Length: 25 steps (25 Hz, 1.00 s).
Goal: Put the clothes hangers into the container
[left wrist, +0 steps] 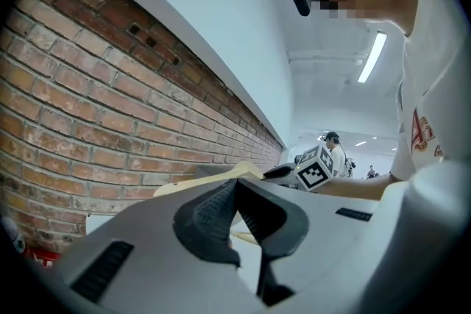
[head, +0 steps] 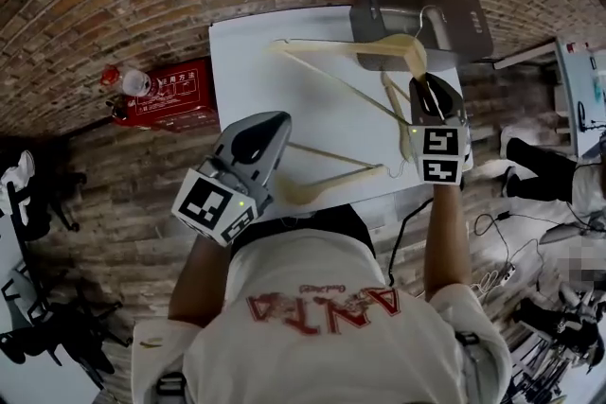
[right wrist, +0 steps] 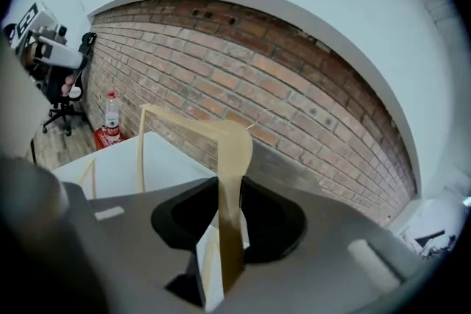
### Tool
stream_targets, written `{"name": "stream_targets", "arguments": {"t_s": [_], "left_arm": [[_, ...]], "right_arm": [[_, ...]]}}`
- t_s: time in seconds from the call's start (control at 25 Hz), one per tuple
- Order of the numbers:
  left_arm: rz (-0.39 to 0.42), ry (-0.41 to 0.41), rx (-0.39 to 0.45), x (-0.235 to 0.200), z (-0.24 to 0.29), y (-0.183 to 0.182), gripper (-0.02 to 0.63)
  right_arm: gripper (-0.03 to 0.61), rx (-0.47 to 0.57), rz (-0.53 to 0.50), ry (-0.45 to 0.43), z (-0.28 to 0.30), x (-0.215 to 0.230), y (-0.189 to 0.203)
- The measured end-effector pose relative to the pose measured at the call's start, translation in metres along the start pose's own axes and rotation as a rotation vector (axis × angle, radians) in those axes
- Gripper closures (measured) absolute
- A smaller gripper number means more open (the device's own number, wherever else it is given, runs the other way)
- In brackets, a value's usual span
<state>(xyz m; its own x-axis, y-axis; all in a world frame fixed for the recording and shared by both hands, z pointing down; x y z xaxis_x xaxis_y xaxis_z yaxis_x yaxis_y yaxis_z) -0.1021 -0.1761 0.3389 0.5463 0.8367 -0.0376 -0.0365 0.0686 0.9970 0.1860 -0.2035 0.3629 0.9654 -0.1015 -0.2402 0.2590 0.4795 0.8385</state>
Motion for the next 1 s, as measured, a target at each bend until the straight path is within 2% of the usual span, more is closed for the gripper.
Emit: {"name": "stream_targets", "arguments": {"t_s": [0.2,0.52,0.8,1.0], "left_arm": [[0.007,-0.018,0.002,0.028,0.022,-0.009,0.604],[0.025,-0.104,0.025,0.069,0.066,-0.024,0.604],[0.008,-0.156,0.043,0.093,0.094,-0.024,0.604],[0.024,-0.178,0.027,0.096,0.107,-0.02,0.604]], "right_arm": [[0.482,0.056,-0.008,0.071,-0.013,0.082,-0.022],[0.482,0.098,-0.103,0.105,-0.001,0.196,-0.044],[0.483,0.085,-0.194,0.105,0.032,0.245,-0.053],[0.483,0.048,-0.267,0.12,0.064,0.261,-0.047]]}}
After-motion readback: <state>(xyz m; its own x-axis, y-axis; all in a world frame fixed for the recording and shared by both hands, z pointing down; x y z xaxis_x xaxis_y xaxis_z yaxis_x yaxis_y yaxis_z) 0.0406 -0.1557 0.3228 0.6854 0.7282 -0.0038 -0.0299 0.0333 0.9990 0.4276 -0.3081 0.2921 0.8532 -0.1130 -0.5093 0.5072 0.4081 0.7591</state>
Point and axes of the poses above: the fingertips, and each gripper's own axes: z forward along the fingers, x to its right, y out of its underside, the point moved 5 cm from there along -z, backward along the fingers, and after that the axes turned 14 degrees about z, right-handed, at the moved point
